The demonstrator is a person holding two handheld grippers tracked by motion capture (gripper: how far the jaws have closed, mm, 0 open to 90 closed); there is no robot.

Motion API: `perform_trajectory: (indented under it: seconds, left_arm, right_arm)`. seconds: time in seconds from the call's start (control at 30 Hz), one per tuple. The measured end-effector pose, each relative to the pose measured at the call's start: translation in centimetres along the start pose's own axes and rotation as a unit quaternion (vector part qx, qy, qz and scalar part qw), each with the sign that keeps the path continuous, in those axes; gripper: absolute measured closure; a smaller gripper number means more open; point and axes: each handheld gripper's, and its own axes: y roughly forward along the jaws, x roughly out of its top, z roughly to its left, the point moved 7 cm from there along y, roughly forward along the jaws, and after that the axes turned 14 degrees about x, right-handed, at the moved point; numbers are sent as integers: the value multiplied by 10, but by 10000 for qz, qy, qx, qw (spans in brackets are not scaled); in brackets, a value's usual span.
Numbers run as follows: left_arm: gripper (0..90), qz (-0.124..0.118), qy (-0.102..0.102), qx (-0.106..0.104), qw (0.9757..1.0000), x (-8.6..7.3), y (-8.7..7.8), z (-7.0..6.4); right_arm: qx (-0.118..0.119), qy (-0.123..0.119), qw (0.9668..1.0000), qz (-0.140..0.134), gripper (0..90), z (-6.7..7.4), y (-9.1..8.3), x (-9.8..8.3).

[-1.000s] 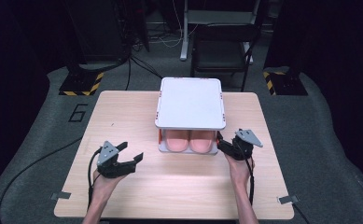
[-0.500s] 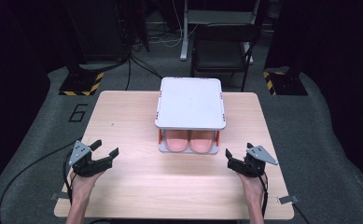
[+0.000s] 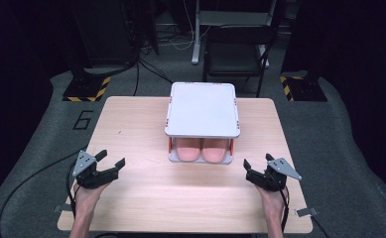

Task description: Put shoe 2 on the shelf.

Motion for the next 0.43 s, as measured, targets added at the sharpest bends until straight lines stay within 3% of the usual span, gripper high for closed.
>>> perform_trajectory:
  seconds: [0.43]
  left_arm:
    - [188,33,-5,-6,10000,-1,0,1]
  right_arm:
    - [-51,123,9999,-51,132,-5,-2,2]
